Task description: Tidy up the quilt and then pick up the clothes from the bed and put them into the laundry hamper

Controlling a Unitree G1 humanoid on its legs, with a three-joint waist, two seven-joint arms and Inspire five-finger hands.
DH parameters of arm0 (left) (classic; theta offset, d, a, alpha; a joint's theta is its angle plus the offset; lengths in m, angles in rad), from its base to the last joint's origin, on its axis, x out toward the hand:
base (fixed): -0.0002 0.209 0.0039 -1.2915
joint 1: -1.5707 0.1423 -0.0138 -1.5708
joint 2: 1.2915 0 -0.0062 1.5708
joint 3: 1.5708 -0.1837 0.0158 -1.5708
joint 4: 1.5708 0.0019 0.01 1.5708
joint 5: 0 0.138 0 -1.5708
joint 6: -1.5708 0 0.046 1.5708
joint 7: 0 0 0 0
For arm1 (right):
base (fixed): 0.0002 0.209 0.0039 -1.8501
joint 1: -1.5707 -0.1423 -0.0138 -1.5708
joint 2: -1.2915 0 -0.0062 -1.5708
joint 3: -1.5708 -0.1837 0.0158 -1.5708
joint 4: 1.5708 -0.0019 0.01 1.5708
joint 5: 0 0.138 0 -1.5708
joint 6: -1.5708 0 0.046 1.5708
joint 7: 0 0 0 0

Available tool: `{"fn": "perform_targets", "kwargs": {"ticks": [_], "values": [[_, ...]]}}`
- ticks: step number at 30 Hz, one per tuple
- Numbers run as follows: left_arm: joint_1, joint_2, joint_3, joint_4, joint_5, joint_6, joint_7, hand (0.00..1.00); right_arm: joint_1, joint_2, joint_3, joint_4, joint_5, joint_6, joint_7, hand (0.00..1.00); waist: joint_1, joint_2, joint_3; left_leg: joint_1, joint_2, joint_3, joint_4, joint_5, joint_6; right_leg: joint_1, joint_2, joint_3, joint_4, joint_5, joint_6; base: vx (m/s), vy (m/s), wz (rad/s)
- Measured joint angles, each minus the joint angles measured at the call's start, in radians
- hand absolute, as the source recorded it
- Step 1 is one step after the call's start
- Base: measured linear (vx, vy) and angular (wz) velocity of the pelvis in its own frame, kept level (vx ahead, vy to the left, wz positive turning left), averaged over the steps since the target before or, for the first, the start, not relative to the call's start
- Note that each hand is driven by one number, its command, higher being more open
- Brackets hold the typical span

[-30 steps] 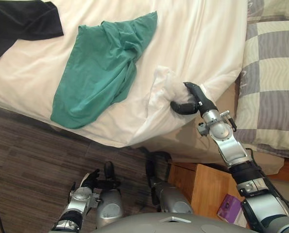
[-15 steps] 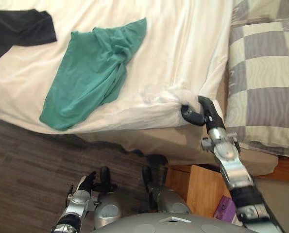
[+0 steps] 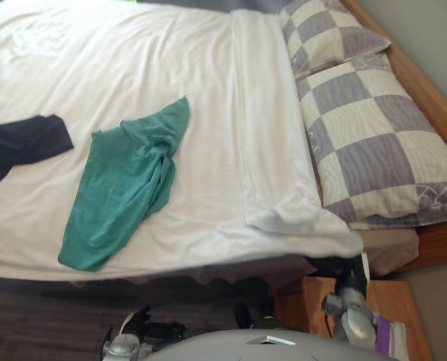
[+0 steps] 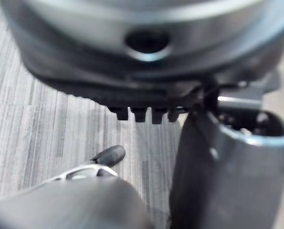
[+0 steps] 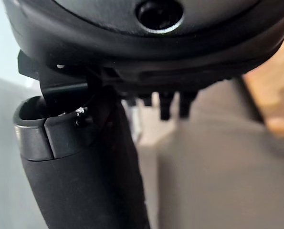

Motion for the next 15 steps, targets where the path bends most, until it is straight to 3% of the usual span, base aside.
{"fn": "perform_targets", "kwargs": {"ticks": [4, 9, 10, 13, 15], "values": [[0.028, -0.035, 0.082, 0.016, -0.030, -0.008, -0.035, 1.00, 0.068, 0.034, -0.180, 0.233, 0.074, 0.002, -0.121, 1.00, -0.003, 0.017, -0.029, 0.027, 0.007, 0.053, 0.000, -0.023, -0.008, -0.004, 0.008, 0.010, 0.028, -0.033, -0.012, -0.02, -0.027, -0.24], [0.034, -0.058, 0.147, 0.042, -0.033, -0.019, -0.071, 1.00, 0.119, 0.026, -0.360, 0.273, 0.177, 0.002, -0.255, 1.00, -0.008, 0.032, -0.042, 0.060, 0.010, 0.101, -0.001, -0.033, -0.020, 0.003, 0.009, 0.018, 0.027, -0.035, -0.018, 0.01, -0.009, -0.28], [0.033, -0.058, 0.155, 0.042, -0.033, -0.018, -0.077, 1.00, 0.116, 0.020, -0.382, 0.270, 0.197, 0.002, -0.277, 0.00, -0.010, 0.030, -0.045, 0.063, 0.010, 0.106, -0.001, -0.035, -0.022, 0.004, 0.008, 0.015, 0.027, -0.035, -0.018, 0.01, -0.009, -0.14], [0.033, -0.051, 0.165, 0.042, -0.034, -0.015, -0.107, 1.00, 0.099, -0.013, -0.449, 0.197, 0.210, 0.002, -0.328, 0.00, -0.019, 0.023, -0.063, 0.065, 0.004, 0.111, 0.000, -0.043, -0.020, 0.004, -0.002, 0.003, 0.024, -0.039, -0.024, 0.02, -0.004, -0.05], [0.034, -0.051, 0.174, 0.042, -0.034, -0.012, -0.118, 1.00, 0.084, -0.036, -0.479, 0.082, 0.254, 0.001, -0.304, 0.00, -0.026, 0.022, -0.068, 0.075, 0.001, 0.116, 0.000, -0.048, -0.018, 0.012, -0.005, 0.003, 0.024, -0.043, -0.030, 0.05, 0.005, -0.06]]}}
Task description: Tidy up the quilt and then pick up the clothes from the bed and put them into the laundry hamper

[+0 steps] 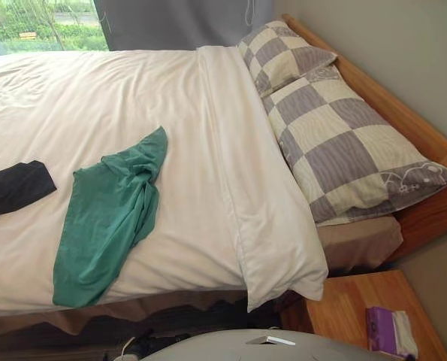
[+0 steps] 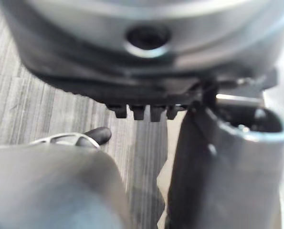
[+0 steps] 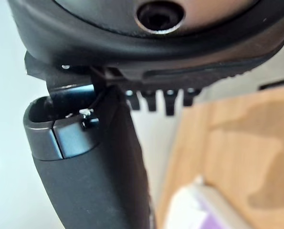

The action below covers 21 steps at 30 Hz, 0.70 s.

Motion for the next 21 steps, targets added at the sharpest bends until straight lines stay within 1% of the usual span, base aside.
{"fn": "perform_targets", "kwargs": {"ticks": [1, 2, 4, 5, 6, 7, 8, 9, 10, 11, 12, 14, 16, 17, 19, 20, 21], "values": [[0.000, 0.000, 0.004, 0.000, 0.000, 0.008, -0.006, 1.00, -0.009, -0.017, -0.020, -0.103, 0.037, -0.004, 0.051, 0.00, -0.005, -0.001, -0.005, 0.001, -0.002, 0.002, 0.000, -0.002, 0.004, 0.001, -0.002, 0.000, -0.001, -0.001, 0.000, 0.04, -0.001, -0.04], [0.000, -0.002, 0.010, 0.000, 0.000, 0.015, -0.010, 1.00, -0.012, -0.023, -0.025, -0.167, 0.058, -0.006, 0.086, 0.00, -0.006, -0.002, -0.006, 0.001, -0.003, 0.003, 0.000, -0.004, 0.005, 0.001, -0.003, 0.000, -0.002, 0.000, 0.001, 0.04, -0.007, -0.06], [0.002, -0.007, 0.012, 0.000, -0.009, 0.021, -0.014, 1.00, -0.016, -0.061, -0.019, -0.420, 0.138, -0.007, 0.280, 0.00, -0.015, -0.005, -0.009, 0.000, -0.003, 0.008, 0.000, -0.008, 0.005, -0.002, -0.004, 0.004, -0.004, 0.006, 0.011, 0.05, -0.021, -0.07], [0.004, -0.008, 0.012, -0.001, -0.011, 0.020, -0.013, 1.00, -0.019, -0.072, -0.013, -0.481, 0.159, -0.007, 0.331, 0.00, -0.020, -0.006, -0.010, 0.000, -0.003, 0.009, 0.000, -0.009, 0.004, -0.003, -0.003, 0.005, -0.004, 0.007, 0.012, 0.04, -0.031, -0.05], [0.012, -0.007, 0.012, -0.001, -0.034, 0.019, -0.013, 1.00, -0.037, -0.096, 0.006, -0.587, 0.213, -0.002, 0.439, 0.00, -0.030, -0.008, -0.011, 0.000, -0.001, 0.010, 0.000, -0.009, 0.004, -0.004, 0.000, 0.006, -0.004, 0.008, 0.014, 0.04, -0.040, -0.06], [0.018, -0.004, 0.011, -0.005, -0.046, 0.017, -0.012, 1.00, -0.059, -0.107, 0.016, -0.668, 0.269, 0.001, 0.550, 0.00, -0.032, -0.006, -0.015, 0.000, 0.002, 0.013, 0.000, -0.008, 0.003, -0.006, 0.004, 0.008, -0.003, 0.009, 0.015, 0.03, -0.036, -0.06], [0.019, -0.002, 0.011, -0.007, -0.048, 0.016, -0.011, 1.00, -0.069, -0.108, 0.017, -0.695, 0.306, 0.009, 0.607, 0.00, -0.032, -0.009, -0.016, 0.000, 0.004, 0.013, 0.000, -0.008, 0.003, -0.006, 0.005, 0.009, -0.003, 0.009, 0.016, 0.03, -0.048, -0.03], [0.021, 0.004, 0.010, -0.010, -0.060, 0.013, -0.007, 1.00, -0.093, -0.107, 0.023, -0.731, 0.398, 0.039, 0.723, 0.00, -0.032, -0.016, -0.014, 0.000, 0.006, 0.012, 0.000, -0.008, 0.002, -0.006, 0.007, 0.009, -0.003, 0.010, 0.016, 0.02, -0.057, 0.00], [0.025, 0.008, 0.009, -0.010, -0.077, 0.013, -0.002, 1.00, -0.114, -0.104, 0.036, -0.745, 0.471, 0.076, 0.800, 0.00, -0.033, -0.015, -0.013, 0.000, 0.006, 0.012, 0.001, -0.008, 0.002, -0.006, 0.008, 0.009, -0.003, 0.010, 0.016, 0.02, -0.055, 0.01], [0.026, 0.008, 0.009, -0.010, -0.079, 0.013, 0.001, 1.00, -0.123, -0.099, 0.042, -0.750, 0.509, 0.101, 0.834, 0.00, -0.033, -0.016, -0.013, 0.000, 0.006, 0.011, 0.001, -0.008, 0.002, -0.006, 0.008, 0.008, -0.002, 0.010, 0.017, 0.01, -0.047, 0.03], [0.028, 0.008, 0.006, -0.010, -0.086, 0.011, 0.010, 1.00, -0.144, -0.086, 0.062, -0.754, 0.594, 0.154, 0.885, 0.00, -0.035, -0.014, -0.013, 0.000, 0.005, 0.007, 0.001, -0.008, 0.002, -0.005, 0.006, 0.004, 0.001, 0.010, 0.017, 0.00, -0.029, 0.08], [0.031, 0.007, -0.005, -0.009, -0.087, 0.011, 0.024, 1.00, -0.147, -0.059, 0.128, -0.756, 0.690, 0.228, 0.924, 0.00, -0.037, -0.007, -0.010, -0.002, 0.003, -0.007, 0.000, -0.008, 0.003, -0.003, 0.002, -0.007, 0.005, 0.011, 0.018, -0.02, -0.025, 0.14], [0.031, 0.006, -0.021, -0.009, -0.087, 0.011, 0.030, 1.00, -0.147, -0.036, 0.203, -0.758, 0.746, 0.264, 0.922, 0.00, -0.035, 0.003, -0.009, -0.005, 0.001, -0.022, 0.000, -0.006, 0.005, -0.001, -0.002, -0.015, 0.006, 0.011, 0.018, -0.05, -0.032, 0.19], [0.031, 0.003, -0.030, -0.010, -0.087, 0.011, 0.034, 1.00, -0.147, -0.034, 0.260, -0.759, 0.780, 0.270, 0.914, 0.00, -0.032, 0.011, -0.007, -0.010, 0.000, -0.035, 0.000, -0.004, 0.008, 0.001, -0.006, -0.028, 0.006, 0.011, 0.018, -0.06, -0.034, 0.32], [0.029, -0.003, -0.048, -0.012, -0.087, 0.011, 0.044, 1.00, -0.150, -0.034, 0.331, -0.770, 0.818, 0.267, 0.896, 0.00, -0.026, 0.022, -0.007, -0.022, -0.003, -0.060, 0.000, 0.001, 0.013, 0.003, -0.013, -0.054, 0.007, 0.011, 0.018, -0.06, -0.035, 0.41], [0.029, -0.008, -0.064, -0.012, -0.087, 0.013, 0.048, 1.00, -0.154, -0.034, 0.380, -0.787, 0.830, 0.254, 0.876, 0.00, -0.016, 0.041, 0.005, -0.028, -0.003, -0.074, 0.000, 0.003, 0.014, 0.002, -0.016, -0.066, 0.013, 0.010, 0.019, -0.06, -0.030, 0.34], [0.027, -0.010, -0.072, -0.013, -0.087, 0.014, 0.049, 1.00, -0.155, -0.034, 0.407, -0.795, 0.845, 0.242, 0.868, 0.00, -0.007, 0.042, 0.009, -0.031, -0.004, -0.079, 0.000, 0.005, 0.015, -0.002, -0.017, -0.069, 0.021, 0.007, 0.020, -0.07, -0.024, 0.34]]}}
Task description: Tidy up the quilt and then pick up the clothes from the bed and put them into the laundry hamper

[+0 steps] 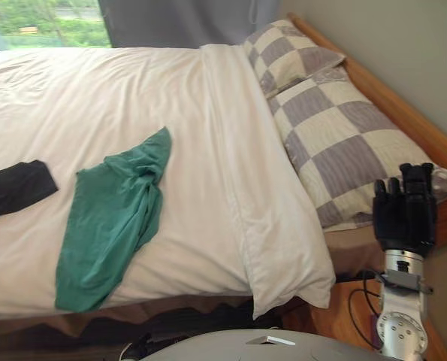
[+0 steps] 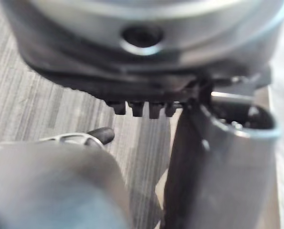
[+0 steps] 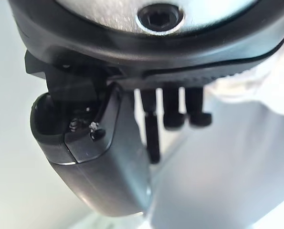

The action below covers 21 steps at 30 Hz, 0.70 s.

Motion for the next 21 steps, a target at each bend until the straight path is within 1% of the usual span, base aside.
{"fn": "perform_targets", "kwargs": {"ticks": [1, 2, 3, 5, 6, 7, 8, 9, 10, 11, 13, 14, 16, 17, 18, 19, 20, 21], "values": [[0.000, -0.002, -0.019, -0.009, 0.000, 0.003, 0.003, 1.00, -0.004, 0.000, 0.054, -0.008, 0.013, -0.029, -0.016, 0.00, 0.009, 0.007, 0.011, -0.017, -0.004, -0.011, 0.000, 0.002, -0.002, -0.015, -0.007, -0.015, 0.014, -0.011, 0.000, -0.09, -0.028, 0.40], [-0.002, -0.001, -0.037, -0.025, 0.001, 0.003, 0.005, 1.00, -0.014, 0.000, 0.108, -0.008, 0.014, -0.062, -0.036, 0.00, 0.017, 0.015, 0.022, -0.042, -0.012, -0.026, 0.000, 0.003, 0.003, -0.038, -0.017, -0.028, 0.034, -0.028, 0.006, -0.09, -0.032, 0.42], [-0.008, -0.002, -0.048, -0.031, 0.001, 0.003, 0.008, 1.00, -0.020, 0.000, 0.131, -0.008, 0.015, -0.079, -0.047, 0.00, 0.025, 0.018, 0.034, -0.052, -0.012, -0.025, 0.000, 0.008, 0.005, -0.051, -0.020, -0.035, 0.043, -0.030, 0.006, -0.10, -0.037, 0.47], [-0.023, -0.002, -0.096, -0.084, 0.001, 0.000, 0.015, 1.00, -0.045, -0.001, 0.200, 0.000, 0.015, -0.138, -0.077, 0.00, 0.043, 0.040, 0.085, -0.108, -0.011, 0.011, 0.000, 0.029, 0.006, -0.109, -0.038, -0.068, 0.081, -0.046, 0.011, -0.10, -0.037, 0.52], [-0.029, -0.003, -0.107, -0.096, 0.002, 0.000, 0.016, 1.00, -0.055, -0.001, 0.209, 0.004, 0.015, -0.151, -0.085, 0.00, 0.048, 0.048, 0.102, -0.121, -0.010, 0.016, 0.001, 0.041, 0.008, -0.124, -0.043, -0.078, 0.094, -0.051, 0.011, -0.10, -0.034, 0.47], [-0.041, -0.004, -0.121, -0.114, 0.001, -0.003, 0.017, 1.00, -0.081, -0.001, 0.219, 0.023, 0.015, -0.175, -0.091, 0.00, 0.063, 0.060, 0.130, -0.150, -0.014, 0.016, 0.002, 0.058, 0.012, -0.158, -0.048, -0.083, 0.114, -0.054, 0.013, -0.08, -0.023, 0.26], [-0.041, -0.005, -0.125, -0.125, 0.001, -0.005, 0.019, 1.00, -0.098, -0.001, 0.225, 0.037, 0.014, -0.185, -0.095, 0.00, 0.067, 0.064, 0.142, -0.166, -0.016, 0.016, 0.004, 0.064, 0.016, -0.175, -0.050, -0.083, 0.123, -0.055, 0.012, -0.08, -0.026, 0.18], [-0.049, -0.004, -0.128, -0.138, 0.001, -0.019, 0.023, 1.00, -0.132, -0.001, 0.234, 0.062, 0.014, -0.201, -0.107, 0.00, 0.074, 0.073, 0.170, -0.187, -0.018, 0.013, 0.008, 0.073, 0.017, -0.199, -0.052, -0.083, 0.130, -0.053, 0.015, -0.05, -0.018, 0.09], [-0.068, 0.003, -0.129, -0.145, 0.000, -0.033, 0.026, 1.00, -0.160, 0.000, 0.234, 0.084, 0.013, -0.213, -0.108, 0.00, 0.084, 0.072, 0.208, -0.218, -0.018, 0.009, 0.040, 0.076, 0.024, -0.221, -0.056, -0.082, 0.142, -0.052, 0.016, -0.04, -0.022, 0.08], [-0.079, 0.007, -0.133, -0.147, 0.000, -0.043, 0.027, 1.00, -0.173, -0.001, 0.234, 0.093, 0.009, -0.221, -0.110, 0.00, 0.088, 0.071, 0.226, -0.238, -0.017, 0.007, 0.060, 0.073, 0.025, -0.234, -0.058, -0.081, 0.148, -0.052, 0.016, -0.02, -0.016, 0.11], [-0.120, 0.019, -0.145, -0.166, -0.013, -0.077, 0.048, 1.00, -0.224, -0.001, 0.233, 0.125, 0.003, -0.232, -0.116, 0.00, 0.088, 0.075, 0.296, -0.318, -0.011, 0.001, 0.148, 0.049, 0.039, -0.290, -0.065, -0.077, 0.180, -0.052, 0.016, -0.01, -0.010, 0.08], [-0.134, 0.016, -0.149, -0.167, -0.027, -0.086, 0.058, 1.00, -0.240, -0.001, 0.233, 0.139, 0.002, -0.234, -0.118, 0.00, 0.087, 0.077, 0.310, -0.339, -0.009, 0.001, 0.175, 0.041, 0.043, -0.306, -0.065, -0.074, 0.190, -0.052, 0.016, 0.00, 0.000, 0.00], [-0.197, -0.014, -0.173, -0.166, -0.064, -0.111, 0.100, 1.00, -0.293, -0.002, 0.227, 0.216, 0.002, -0.236, -0.124, 0.00, 0.086, 0.086, 0.364, -0.409, -0.005, 0.003, 0.260, 0.009, 0.053, -0.358, -0.063, -0.059, 0.222, -0.053, 0.017, -0.02, 0.020, -0.08], [-0.210, -0.024, -0.183, -0.166, -0.067, -0.118, 0.107, 1.00, -0.302, -0.002, 0.226, 0.235, 0.002, -0.237, -0.123, 0.00, 0.087, 0.086, 0.381, -0.417, -0.004, 0.004, 0.276, 0.003, 0.054, -0.367, -0.063, -0.049, 0.231, -0.053, 0.017, -0.02, 0.039, -0.18], [-0.234, -0.045, -0.192, -0.164, -0.058, -0.135, 0.128, 1.00, -0.307, -0.001, 0.220, 0.255, -0.002, -0.242, -0.095, 0.00, 0.085, 0.093, 0.404, -0.438, 0.002, 0.006, 0.308, -0.018, 0.057, -0.380, -0.060, -0.041, 0.236, -0.055, 0.021, -0.02, 0.032, -0.20], [-0.245, -0.045, -0.198, -0.163, -0.068, -0.146, 0.136, 1.00, -0.309, 0.005, 0.218, 0.260, -0.006, -0.247, -0.066, 0.00, 0.084, 0.091, 0.412, -0.454, 0.008, 0.016, 0.328, -0.027, 0.059, -0.399, -0.056, -0.029, 0.248, -0.055, 0.021, -0.03, 0.037, -0.36], [-0.253, -0.047, -0.192, -0.161, -0.085, -0.155, 0.159, 1.00, -0.316, 0.009, 0.213, 0.270, -0.006, -0.246, -0.031, 0.00, 0.083, 0.081, 0.419, -0.466, 0.013, 0.032, 0.355, -0.043, 0.060, -0.421, -0.051, -0.009, 0.266, -0.061, 0.028, -0.02, 0.021, -0.31], [-0.257, -0.047, -0.191, -0.158, -0.095, -0.155, 0.164, 1.00, -0.317, 0.008, 0.210, 0.274, -0.006, -0.246, -0.022, 0.00, 0.082, 0.080, 0.419, -0.467, 0.013, 0.034, 0.359, -0.046, 0.060, -0.422, -0.051, -0.004, 0.267, -0.063, 0.030, -0.01, 0.016, -0.34]]}}
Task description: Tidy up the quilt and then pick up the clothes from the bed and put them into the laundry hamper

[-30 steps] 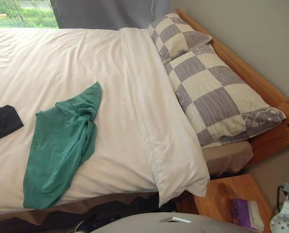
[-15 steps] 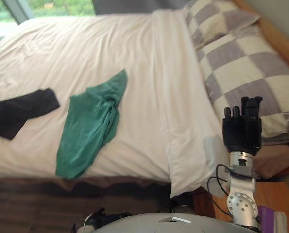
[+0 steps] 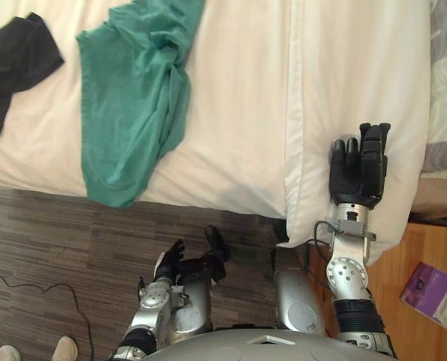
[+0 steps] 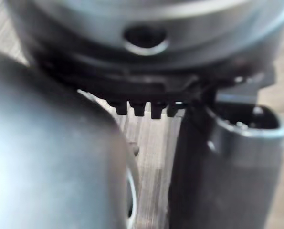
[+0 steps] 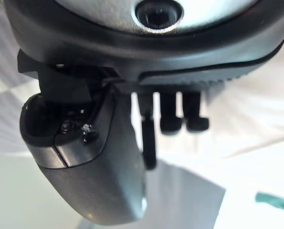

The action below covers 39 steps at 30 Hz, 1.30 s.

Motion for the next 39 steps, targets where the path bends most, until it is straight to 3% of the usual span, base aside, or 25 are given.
{"fn": "perform_targets", "kwargs": {"ticks": [3, 6, 9, 12, 13, 16, 21, 24, 27, 29, 33, 35, 37, 39], "values": [[-0.018, -0.002, 0.023, 0.028, -0.074, 0.001, 0.031, 1.00, 0.004, -0.002, -0.038, 0.043, -0.001, 0.030, 0.073, 0.00, -0.012, -0.007, 0.004, -0.007, 0.015, 0.019, 0.043, -0.031, 0.001, -0.003, 0.009, 0.020, 0.002, 0.000, 0.001, -0.01, 0.014, -0.19], [-0.026, -0.001, 0.077, 0.045, -0.099, 0.006, 0.045, 1.00, 0.042, 0.010, -0.099, 0.063, -0.036, 0.084, 0.130, 0.00, -0.028, -0.032, 0.006, -0.003, 0.031, 0.039, 0.062, -0.051, -0.001, 0.003, 0.016, 0.041, -0.012, 0.005, 0.009, 0.01, 0.020, -0.22], [-0.028, 0.004, 0.149, 0.059, -0.100, 0.019, 0.059, 1.00, 0.097, 0.036, -0.199, 0.151, -0.081, 0.133, 0.188, 0.00, -0.031, -0.078, -0.001, 0.031, 0.048, 0.066, 0.080, -0.077, -0.007, 0.051, 0.027, 0.053, -0.050, 0.015, 0.018, 0.07, 0.020, -0.23], [-0.006, 0.015, 0.186, 0.077, -0.099, 0.059, 0.062, 1.00, 0.136, 0.049, -0.304, 0.380, -0.129, 0.162, 0.178, 0.00, -0.050, -0.114, -0.057, 0.078, 0.052, 0.081, 0.074, -0.099, -0.017, 0.109, 0.028, 0.053, -0.095, 0.018, 0.015, 0.13, 0.023, -0.13], [-0.004, 0.019, 0.186, 0.089, -0.099, 0.084, 0.061, 1.00, 0.158, 0.048, -0.336, 0.468, -0.165, 0.174, 0.149, 1.00, -0.052, -0.119, -0.084, 0.102, 0.053, 0.093, 0.068, -0.105, -0.020, 0.134, 0.024, 0.052, -0.114, 0.021, 0.013, 0.16, 0.023, -0.18], [0.000, -0.004, 0.181, 0.095, -0.099, 0.118, 0.030, 1.00, 0.253, 0.049, -0.360, 0.629, -0.272, 0.194, 0.075, 1.00, -0.052, -0.113, -0.150, 0.193, 0.044, 0.135, 0.016, -0.108, -0.025, 0.198, 0.009, 0.050, -0.140, 0.023, 0.013, 0.17, 0.036, -0.26], [0.025, -0.052, 0.138, 0.093, -0.097, 0.135, -0.040, 1.00, 0.414, 0.050, -0.272, 0.680, -0.489, 0.186, 0.067, 1.00, -0.075, -0.084, -0.276, 0.316, 0.023, 0.163, -0.073, -0.107, -0.036, 0.280, 0.005, 0.022, -0.160, 0.023, 0.013, 0.11, 0.041, -0.18], [0.055, -0.067, 0.122, 0.103, -0.087, 0.162, -0.061, 1.00, 0.430, 0.063, -0.212, 0.710, -0.677, 0.122, 0.054, 1.00, -0.078, -0.097, -0.328, 0.365, 0.012, 0.160, -0.120, -0.090, -0.047, 0.319, 0.002, 0.002, -0.178, 0.023, 0.013, 0.03, 0.009, 0.06], [0.082, -0.069, 0.124, 0.102, -0.077, 0.187, -0.075, 1.00, 0.423, 0.067, -0.153, 0.726, -0.914, 0.055, -0.003, 1.00, -0.064, -0.109, -0.359, 0.377, 0.011, 0.132, -0.145, -0.066, -0.050, 0.337, 0.002, -0.040, -0.180, 0.021, 0.010, -0.01, -0.035, 0.26], [0.082, -0.069, 0.133, 0.099, -0.052, 0.198, -0.077, 1.00, 0.404, 0.066, -0.116, 0.728, -0.993, 0.042, -0.031, 1.00, -0.044, -0.113, -0.365, 0.385, 0.010, 0.112, -0.161, -0.049, -0.052, 0.351, 0.002, -0.063, -0.182, 0.016, 0.002, -0.05, -0.058, 0.29], [0.084, -0.072, 0.167, 0.101, 0.016, 0.202, -0.068, 1.00, 0.360, 0.041, -0.089, 0.775, -1.013, 0.038, -0.043, 1.00, -0.020, -0.103, -0.372, 0.401, 0.014, 0.084, -0.160, -0.039, -0.058, 0.381, 0.000, -0.103, -0.177, -0.009, -0.017, -0.07, -0.064, 0.26], [0.083, -0.073, 0.182, 0.087, 0.028, 0.201, -0.036, 1.00, 0.344, 0.029, -0.077, 0.775, -0.967, 0.039, -0.045, 1.00, -0.025, -0.093, -0.354, 0.299, 0.076, 0.014, 0.071, -0.121, -0.046, 0.378, 0.002, -0.157, -0.101, -0.056, -0.017, -0.09, -0.061, 0.68], [0.081, -0.082, 0.204, 0.066, 0.027, 0.194, -0.013, 1.00, 0.336, 0.010, -0.055, 0.778, -0.942, 0.044, -0.071, 1.00, -0.022, -0.077, -0.341, 0.234, 0.111, -0.032, 0.215, -0.156, -0.033, 0.357, 0.000, -0.193, -0.013, -0.099, -0.015, -0.13, -0.003, 0.64], [0.075, -0.082, 0.229, 0.068, 0.028, 0.195, -0.007, 1.00, 0.323, 0.003, -0.057, 0.784, -0.910, 0.044, -0.096, 1.00, -0.016, -0.080, -0.335, 0.239, 0.098, -0.054, 0.181, -0.168, -0.034, 0.346, -0.008, -0.208, 0.021, -0.117, -0.011, -0.14, 0.055, 0.44]]}}
